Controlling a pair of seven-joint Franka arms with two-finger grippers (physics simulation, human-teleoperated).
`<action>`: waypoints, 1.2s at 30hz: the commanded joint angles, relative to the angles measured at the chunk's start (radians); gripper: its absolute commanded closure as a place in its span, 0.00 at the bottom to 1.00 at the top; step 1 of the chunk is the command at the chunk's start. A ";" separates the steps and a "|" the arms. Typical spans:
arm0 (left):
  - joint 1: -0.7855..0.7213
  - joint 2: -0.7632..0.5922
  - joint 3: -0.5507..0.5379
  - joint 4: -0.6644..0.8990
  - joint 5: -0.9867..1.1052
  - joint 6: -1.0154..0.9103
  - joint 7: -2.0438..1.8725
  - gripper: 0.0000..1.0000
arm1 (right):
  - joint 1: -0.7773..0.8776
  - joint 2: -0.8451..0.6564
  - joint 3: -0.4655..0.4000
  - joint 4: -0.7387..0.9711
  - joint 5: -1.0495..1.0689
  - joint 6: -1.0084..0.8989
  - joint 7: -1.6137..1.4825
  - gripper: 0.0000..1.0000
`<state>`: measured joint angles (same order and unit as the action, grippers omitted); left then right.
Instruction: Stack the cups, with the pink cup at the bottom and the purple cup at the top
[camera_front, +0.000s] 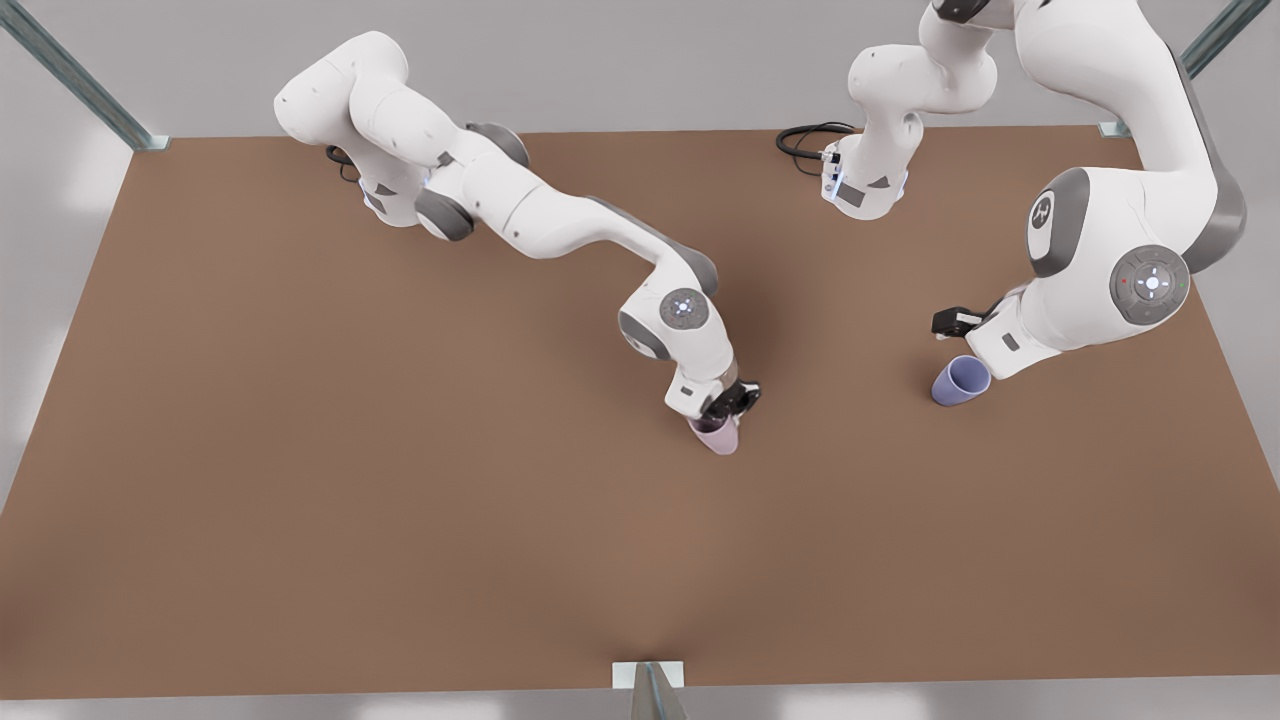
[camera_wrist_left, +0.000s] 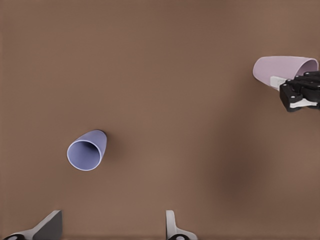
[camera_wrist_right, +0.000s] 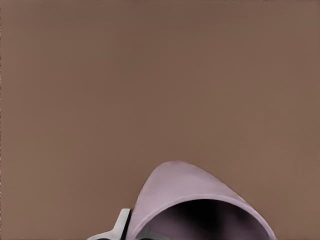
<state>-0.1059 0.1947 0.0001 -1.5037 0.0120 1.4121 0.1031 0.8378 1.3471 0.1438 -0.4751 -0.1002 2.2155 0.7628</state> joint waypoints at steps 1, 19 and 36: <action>0.000 0.000 0.000 0.000 0.005 -0.001 0.000 0.00 | 0.004 0.001 -0.001 0.000 -0.013 0.090 0.329 0.79; 0.000 0.003 0.000 0.002 0.006 -0.001 0.000 0.00 | 0.011 -0.013 0.045 0.001 0.000 -0.304 0.297 0.70; 0.000 0.023 0.000 0.010 0.032 0.010 0.000 0.00 | 0.081 -0.025 0.053 0.001 0.000 -0.128 0.302 0.08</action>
<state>-0.1059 0.2171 0.0000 -1.4948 0.0409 1.4214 0.1027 0.9122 1.3243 0.1970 -0.4746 -0.0999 2.0398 1.0206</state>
